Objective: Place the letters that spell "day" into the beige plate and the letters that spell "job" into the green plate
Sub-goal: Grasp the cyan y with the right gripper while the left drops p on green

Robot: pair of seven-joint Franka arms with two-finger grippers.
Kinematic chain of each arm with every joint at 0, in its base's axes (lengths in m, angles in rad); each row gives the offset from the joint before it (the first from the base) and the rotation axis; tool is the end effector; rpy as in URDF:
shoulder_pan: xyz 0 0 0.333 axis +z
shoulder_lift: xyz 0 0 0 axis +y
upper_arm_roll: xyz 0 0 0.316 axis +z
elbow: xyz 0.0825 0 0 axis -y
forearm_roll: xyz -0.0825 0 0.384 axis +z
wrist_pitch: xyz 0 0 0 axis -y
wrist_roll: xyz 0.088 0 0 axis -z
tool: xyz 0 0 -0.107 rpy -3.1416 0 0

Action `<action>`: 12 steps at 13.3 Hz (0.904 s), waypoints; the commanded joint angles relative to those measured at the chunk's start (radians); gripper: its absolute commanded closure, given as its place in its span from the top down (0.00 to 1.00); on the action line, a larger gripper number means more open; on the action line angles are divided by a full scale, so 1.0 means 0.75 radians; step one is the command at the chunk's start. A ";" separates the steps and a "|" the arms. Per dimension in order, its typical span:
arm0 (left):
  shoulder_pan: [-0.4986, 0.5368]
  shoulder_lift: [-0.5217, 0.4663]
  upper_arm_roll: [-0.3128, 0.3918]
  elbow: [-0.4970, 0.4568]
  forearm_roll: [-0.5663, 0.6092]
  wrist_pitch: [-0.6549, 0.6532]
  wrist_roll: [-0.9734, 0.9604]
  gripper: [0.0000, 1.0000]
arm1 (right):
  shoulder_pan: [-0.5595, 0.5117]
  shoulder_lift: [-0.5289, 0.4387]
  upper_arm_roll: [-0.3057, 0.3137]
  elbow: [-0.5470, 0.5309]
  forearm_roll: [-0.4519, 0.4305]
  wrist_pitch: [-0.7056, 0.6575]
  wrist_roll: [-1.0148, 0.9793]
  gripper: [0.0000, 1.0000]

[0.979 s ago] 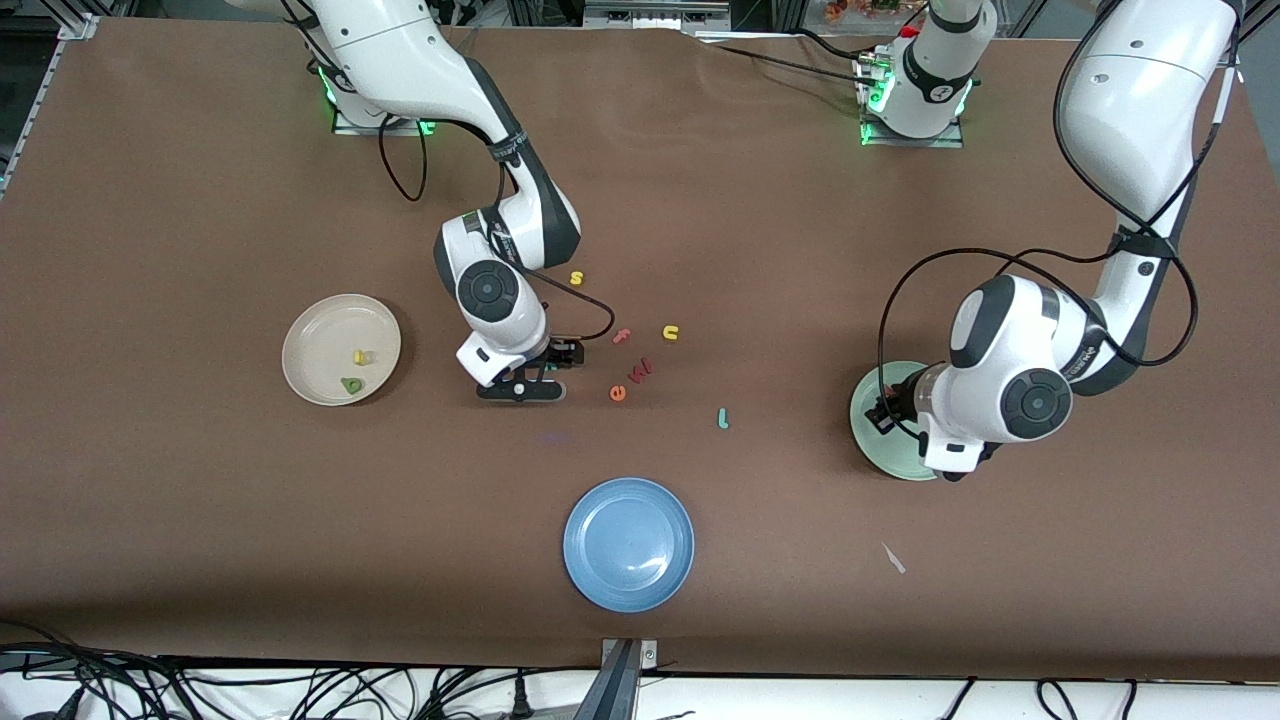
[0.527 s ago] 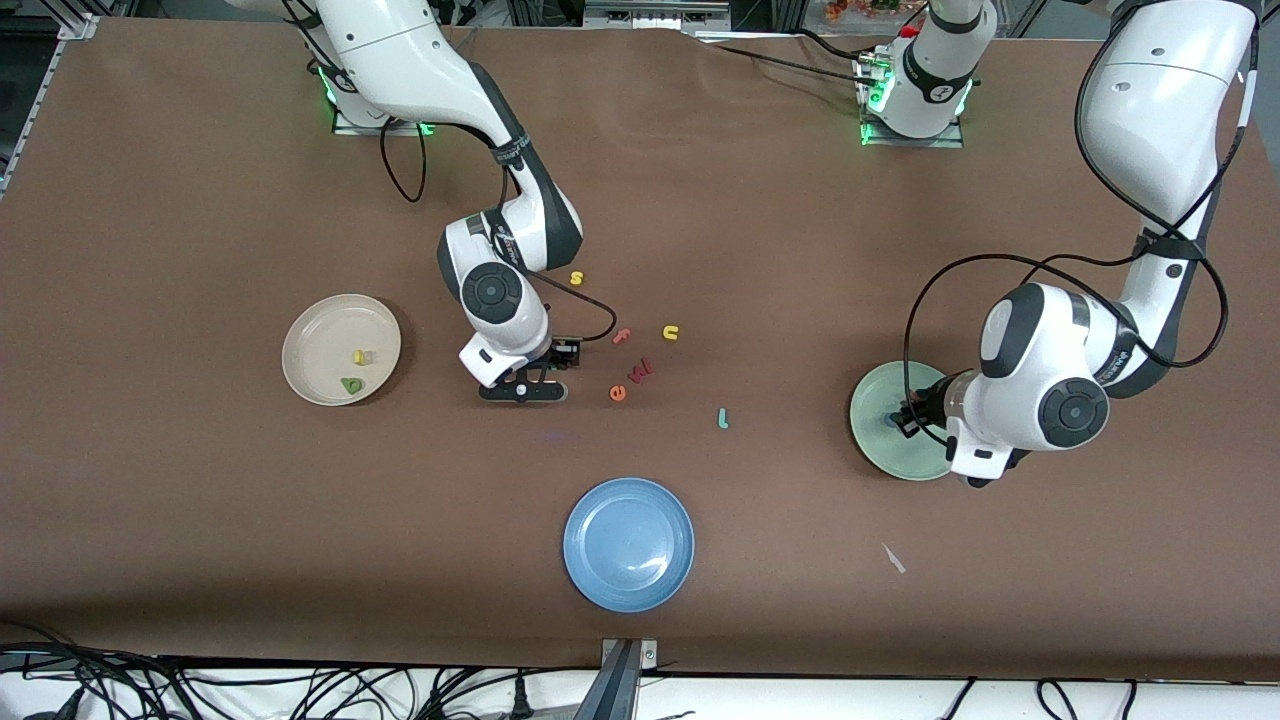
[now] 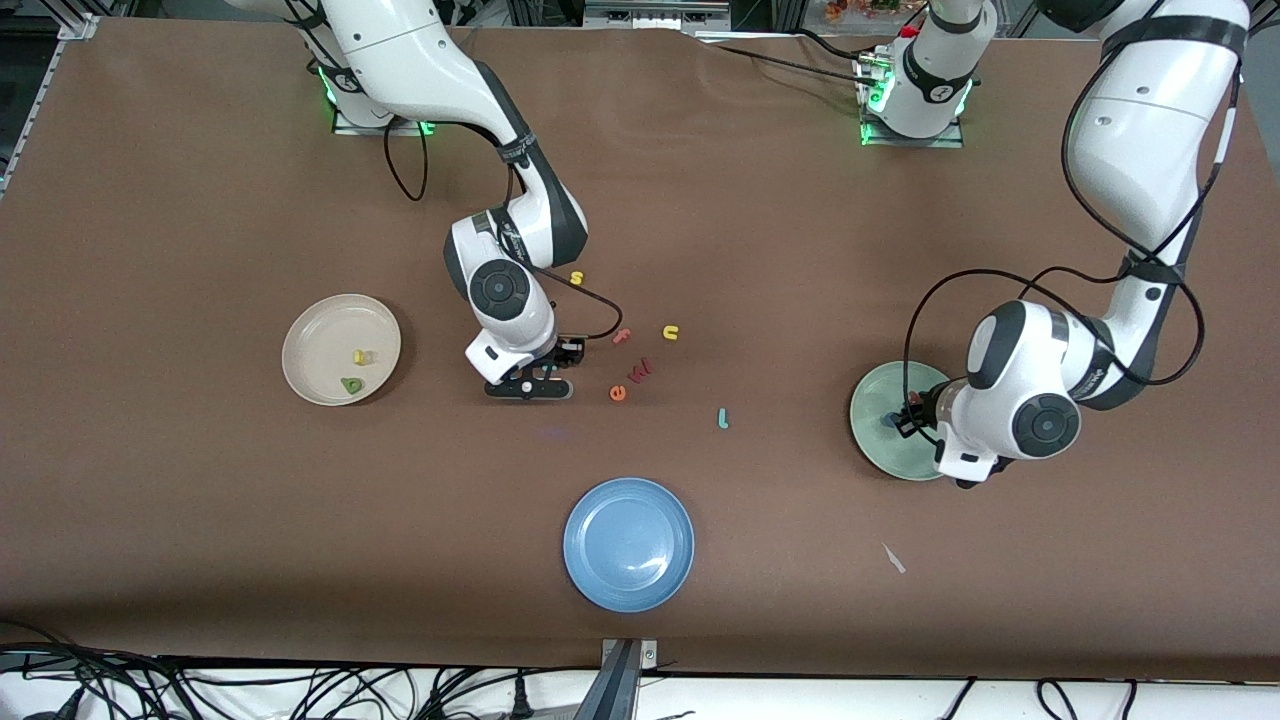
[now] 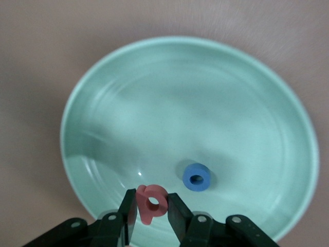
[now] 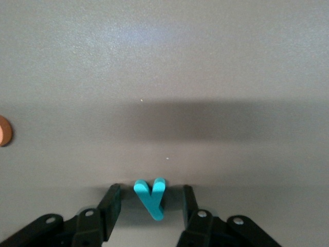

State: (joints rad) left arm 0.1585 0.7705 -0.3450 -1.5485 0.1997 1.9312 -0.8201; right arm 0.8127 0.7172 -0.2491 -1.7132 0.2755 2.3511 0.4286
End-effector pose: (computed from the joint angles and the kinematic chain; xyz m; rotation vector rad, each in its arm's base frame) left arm 0.6586 -0.0824 0.1910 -2.8799 -0.8599 0.5064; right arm 0.5527 0.3708 0.1783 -3.1403 0.0150 0.0851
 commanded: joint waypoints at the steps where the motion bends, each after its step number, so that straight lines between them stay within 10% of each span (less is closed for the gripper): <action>1: 0.010 0.010 -0.008 -0.024 0.043 0.012 0.020 0.23 | 0.011 0.028 -0.009 0.034 0.025 0.005 0.014 0.35; 2: 0.006 0.012 -0.008 -0.020 0.043 0.012 0.020 0.63 | 0.011 0.028 -0.009 0.034 0.027 0.005 0.014 0.24; 4: -0.003 0.006 -0.010 -0.011 0.043 0.008 0.003 1.00 | 0.009 0.028 -0.009 0.043 0.029 0.003 0.012 0.13; 12: -0.062 -0.090 -0.031 0.030 0.041 -0.004 0.009 1.00 | -0.026 -0.068 -0.103 0.120 0.029 -0.277 -0.054 0.06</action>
State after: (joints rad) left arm 0.1436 0.7475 -0.3700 -1.5220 0.2008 1.9383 -0.8185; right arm 0.8023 0.7056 -0.2975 -1.6188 0.2814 2.2111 0.4378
